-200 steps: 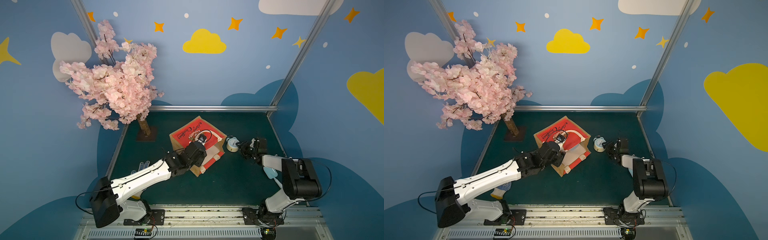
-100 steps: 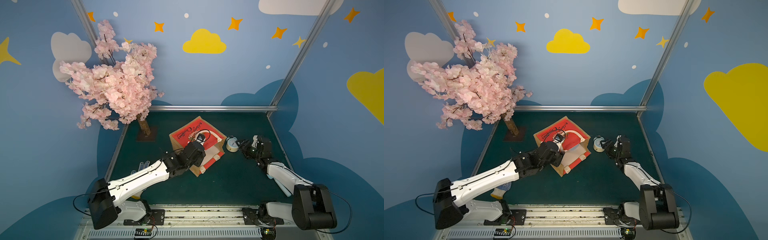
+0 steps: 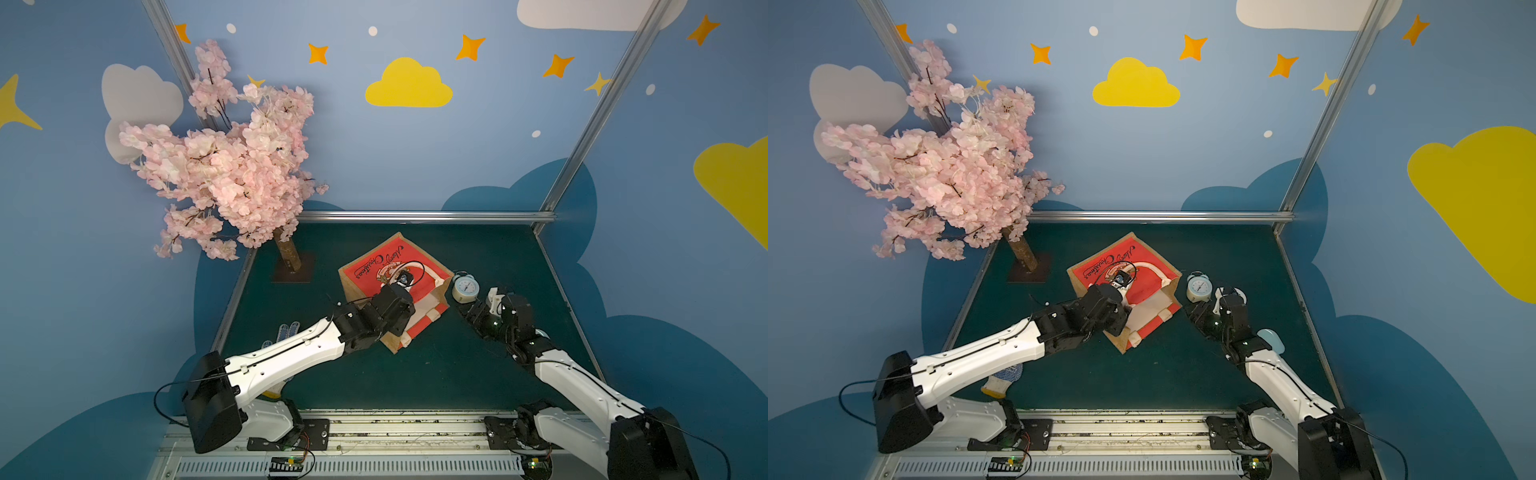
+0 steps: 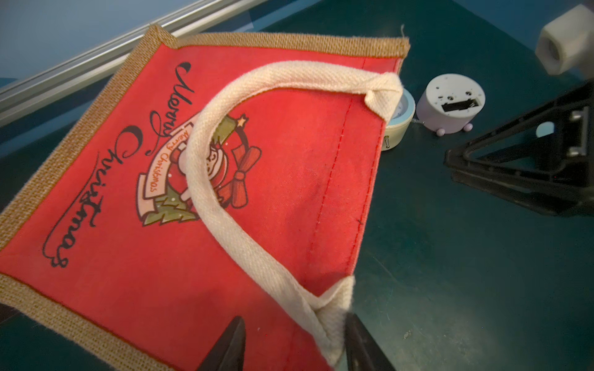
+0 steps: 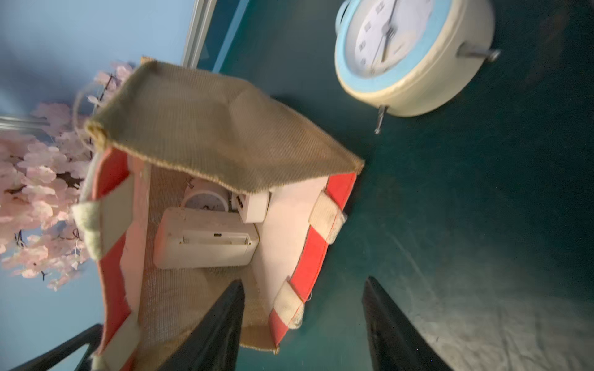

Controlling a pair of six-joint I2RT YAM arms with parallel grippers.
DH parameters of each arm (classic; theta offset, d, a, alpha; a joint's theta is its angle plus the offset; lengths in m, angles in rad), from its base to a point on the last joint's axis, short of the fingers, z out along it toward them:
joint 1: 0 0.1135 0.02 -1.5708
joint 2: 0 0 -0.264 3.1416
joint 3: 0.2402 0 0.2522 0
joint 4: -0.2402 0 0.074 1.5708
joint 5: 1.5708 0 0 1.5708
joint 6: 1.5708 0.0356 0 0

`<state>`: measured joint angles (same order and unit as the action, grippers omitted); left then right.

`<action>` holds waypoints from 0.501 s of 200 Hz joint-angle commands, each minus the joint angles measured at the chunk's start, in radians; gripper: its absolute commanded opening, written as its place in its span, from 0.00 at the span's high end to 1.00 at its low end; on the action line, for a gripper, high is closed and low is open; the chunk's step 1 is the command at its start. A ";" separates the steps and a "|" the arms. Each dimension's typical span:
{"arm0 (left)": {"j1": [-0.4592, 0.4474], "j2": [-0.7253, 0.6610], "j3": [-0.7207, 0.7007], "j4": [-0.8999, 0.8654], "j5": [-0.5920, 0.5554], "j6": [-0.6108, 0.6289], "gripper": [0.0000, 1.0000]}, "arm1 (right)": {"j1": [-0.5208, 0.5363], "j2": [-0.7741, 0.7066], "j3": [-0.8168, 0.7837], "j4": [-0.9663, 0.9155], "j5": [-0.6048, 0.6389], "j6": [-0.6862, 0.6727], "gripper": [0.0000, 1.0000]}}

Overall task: Take the alarm clock out of the canvas bag
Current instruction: Pick up the canvas bag from the center of the board.

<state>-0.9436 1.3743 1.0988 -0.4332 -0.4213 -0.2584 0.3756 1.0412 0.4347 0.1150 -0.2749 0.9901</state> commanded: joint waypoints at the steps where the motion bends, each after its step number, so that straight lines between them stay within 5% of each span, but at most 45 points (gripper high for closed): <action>1: 0.000 0.020 0.021 -0.044 -0.016 -0.028 0.49 | 0.077 0.000 0.011 0.018 0.044 0.028 0.41; 61: 0.002 0.046 -0.008 0.020 -0.100 -0.070 0.45 | 0.199 0.161 0.022 0.177 0.120 0.105 0.41; 100: 0.025 -0.002 -0.021 0.032 -0.142 -0.075 0.78 | 0.261 0.309 0.076 0.292 0.149 0.142 0.40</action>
<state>-0.9409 1.4132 1.0962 -0.4168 -0.5083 -0.3344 0.6071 1.2835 0.4545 0.2966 -0.1631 1.0988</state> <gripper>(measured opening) 0.297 0.595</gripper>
